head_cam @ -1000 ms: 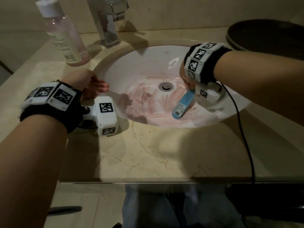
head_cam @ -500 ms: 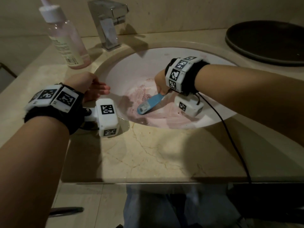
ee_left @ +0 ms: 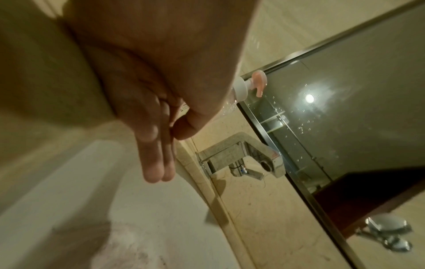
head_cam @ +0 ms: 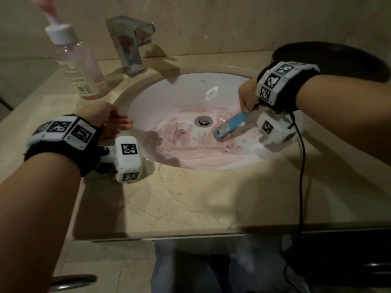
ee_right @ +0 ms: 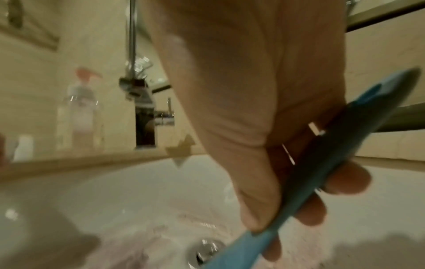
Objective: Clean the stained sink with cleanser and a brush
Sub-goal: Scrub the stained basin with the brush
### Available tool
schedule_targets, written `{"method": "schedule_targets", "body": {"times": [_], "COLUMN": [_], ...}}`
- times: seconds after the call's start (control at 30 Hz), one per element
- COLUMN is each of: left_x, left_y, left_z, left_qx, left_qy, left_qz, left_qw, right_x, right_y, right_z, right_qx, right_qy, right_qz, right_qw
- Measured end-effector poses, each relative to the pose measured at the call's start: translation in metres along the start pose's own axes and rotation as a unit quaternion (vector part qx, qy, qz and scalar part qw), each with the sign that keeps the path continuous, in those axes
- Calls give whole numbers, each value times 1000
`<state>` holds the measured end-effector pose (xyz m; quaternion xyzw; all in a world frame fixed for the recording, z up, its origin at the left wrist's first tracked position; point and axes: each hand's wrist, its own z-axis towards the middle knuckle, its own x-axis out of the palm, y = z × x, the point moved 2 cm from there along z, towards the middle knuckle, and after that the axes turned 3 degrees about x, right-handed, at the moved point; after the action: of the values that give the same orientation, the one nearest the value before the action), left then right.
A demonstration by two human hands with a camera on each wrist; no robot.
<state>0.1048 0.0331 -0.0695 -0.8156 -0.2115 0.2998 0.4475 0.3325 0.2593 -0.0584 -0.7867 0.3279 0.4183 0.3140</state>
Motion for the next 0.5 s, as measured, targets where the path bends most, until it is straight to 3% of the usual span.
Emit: {"method": "schedule_targets", "body": {"times": [0.07, 0.17, 0.23, 0.33, 0.4, 0.5], "left_x": [-2, 4, 19, 58, 89, 132], "left_y": [-5, -23, -41, -65, -75, -81], "left_z": [-3, -9, -15, -32, -47, -73], "left_qx": [-17, -8, 13, 32, 32, 35], "left_qy": [10, 21, 47, 121, 195, 276], "left_qz": [-15, -16, -2, 59, 118, 200], "left_qw": [1000, 1000, 999, 990, 973, 940], "right_x": [-11, -24, -24, -21, -17, -7], "right_y": [-8, -18, -17, -12, -11, -6], "right_z": [-3, -10, -22, -40, -50, -55], "right_qx": [-29, -28, -20, -42, -42, -38], "right_qy": [-18, -45, -12, 59, 49, 7], "right_qz": [102, 305, 449, 632, 722, 763], "right_qw": [994, 951, 893, 772, 689, 645]}}
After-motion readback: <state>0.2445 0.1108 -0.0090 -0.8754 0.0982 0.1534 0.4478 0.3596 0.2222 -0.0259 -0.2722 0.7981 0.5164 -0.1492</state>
